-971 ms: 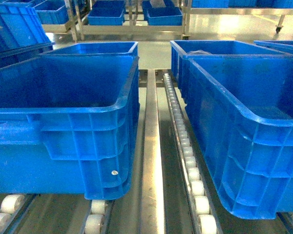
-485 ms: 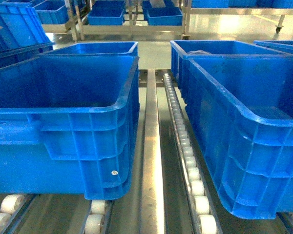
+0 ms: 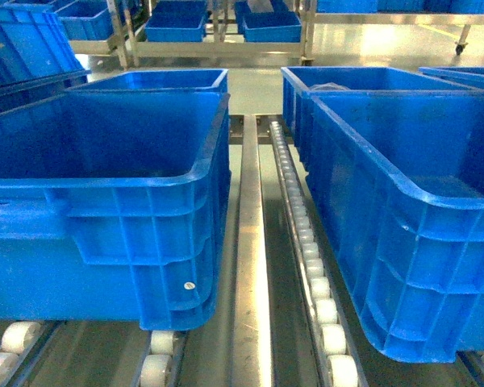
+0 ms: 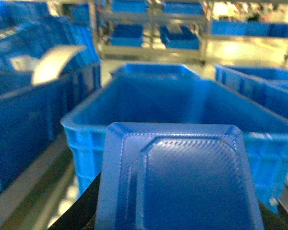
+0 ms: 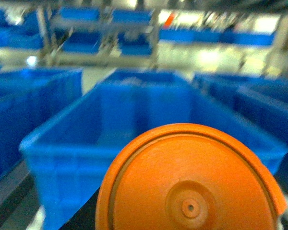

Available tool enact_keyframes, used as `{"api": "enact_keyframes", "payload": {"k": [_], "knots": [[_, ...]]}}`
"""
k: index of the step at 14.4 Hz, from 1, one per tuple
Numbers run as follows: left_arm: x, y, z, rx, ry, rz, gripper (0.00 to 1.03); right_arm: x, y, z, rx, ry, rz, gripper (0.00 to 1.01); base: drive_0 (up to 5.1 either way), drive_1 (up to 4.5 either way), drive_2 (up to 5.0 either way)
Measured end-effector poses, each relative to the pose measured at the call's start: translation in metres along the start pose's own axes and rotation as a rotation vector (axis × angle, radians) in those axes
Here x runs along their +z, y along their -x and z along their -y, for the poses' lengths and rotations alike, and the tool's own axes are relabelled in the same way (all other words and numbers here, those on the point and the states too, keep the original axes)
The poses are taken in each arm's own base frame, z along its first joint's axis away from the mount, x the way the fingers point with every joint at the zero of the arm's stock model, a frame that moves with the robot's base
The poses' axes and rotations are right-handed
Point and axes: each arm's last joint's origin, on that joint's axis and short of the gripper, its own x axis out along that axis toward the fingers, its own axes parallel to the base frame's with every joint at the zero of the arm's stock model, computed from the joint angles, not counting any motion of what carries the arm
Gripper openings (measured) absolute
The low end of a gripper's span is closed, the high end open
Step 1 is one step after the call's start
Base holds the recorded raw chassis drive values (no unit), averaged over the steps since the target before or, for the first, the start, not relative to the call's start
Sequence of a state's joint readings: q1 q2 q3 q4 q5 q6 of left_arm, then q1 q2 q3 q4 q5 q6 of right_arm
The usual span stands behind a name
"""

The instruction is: Sort blue parts and orange caps into right shelf containers

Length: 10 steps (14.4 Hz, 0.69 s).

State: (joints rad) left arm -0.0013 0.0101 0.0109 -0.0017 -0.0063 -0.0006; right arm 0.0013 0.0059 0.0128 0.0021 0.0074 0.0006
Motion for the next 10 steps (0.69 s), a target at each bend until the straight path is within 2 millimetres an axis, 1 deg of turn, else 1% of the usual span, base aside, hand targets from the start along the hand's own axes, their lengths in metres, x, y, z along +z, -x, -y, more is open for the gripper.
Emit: {"api": "enact_keyframes", "payload": {"k": [1, 2, 3, 4, 5, 6, 7, 8, 9, 10], "knots": [[0.013, 0.000, 0.002, 0.060, 0.037, 0.132, 0.42, 0.013, 0.001, -0.003, -0.089, 0.045, 0.136, 0.44, 0.0, 0.00, 0.0], [0.019, -0.003, 0.005, 0.059, 0.052, 0.188, 0.42, 0.022, 0.000, -0.004, -0.142, 0.070, 0.210, 0.44, 0.0, 0.00, 0.0], [0.019, -0.014, 0.005, 0.069, 0.045, 0.166, 0.42, 0.024, -0.009, -0.004, -0.166, 0.095, 0.188, 0.44, 0.0, 0.00, 0.0], [0.024, -0.028, 0.001, 0.090, 0.040, 0.145, 0.42, 0.032, -0.022, -0.006, -0.133, 0.118, 0.179, 0.44, 0.0, 0.00, 0.0], [0.045, -0.054, -0.005, 0.095, 0.045, 0.175, 0.42, 0.050, -0.038, -0.008, -0.095, 0.133, 0.215, 0.44, 0.0, 0.00, 0.0], [0.071, -0.086, -0.009, 0.096, 0.042, 0.227, 0.42, 0.078, -0.069, -0.009, -0.058, 0.141, 0.254, 0.44, 0.0, 0.00, 0.0], [0.089, -0.125, -0.012, 0.087, 0.041, 0.234, 0.42, 0.090, -0.109, -0.008, -0.030, 0.141, 0.182, 0.44, 0.0, 0.00, 0.0], [0.090, -0.167, -0.014, 0.082, 0.045, 0.144, 0.42, 0.086, -0.152, -0.006, -0.019, 0.131, 0.058, 0.44, 0.0, 0.00, 0.0], [0.080, -0.206, -0.014, 0.072, 0.043, 0.022, 0.42, 0.073, -0.191, -0.005, -0.021, 0.124, -0.074, 0.44, 0.0, 0.00, 0.0], [0.069, -0.237, -0.012, 0.075, 0.036, -0.056, 0.42, 0.058, -0.225, -0.005, -0.053, 0.118, -0.156, 0.44, 0.0, 0.00, 0.0]]}}
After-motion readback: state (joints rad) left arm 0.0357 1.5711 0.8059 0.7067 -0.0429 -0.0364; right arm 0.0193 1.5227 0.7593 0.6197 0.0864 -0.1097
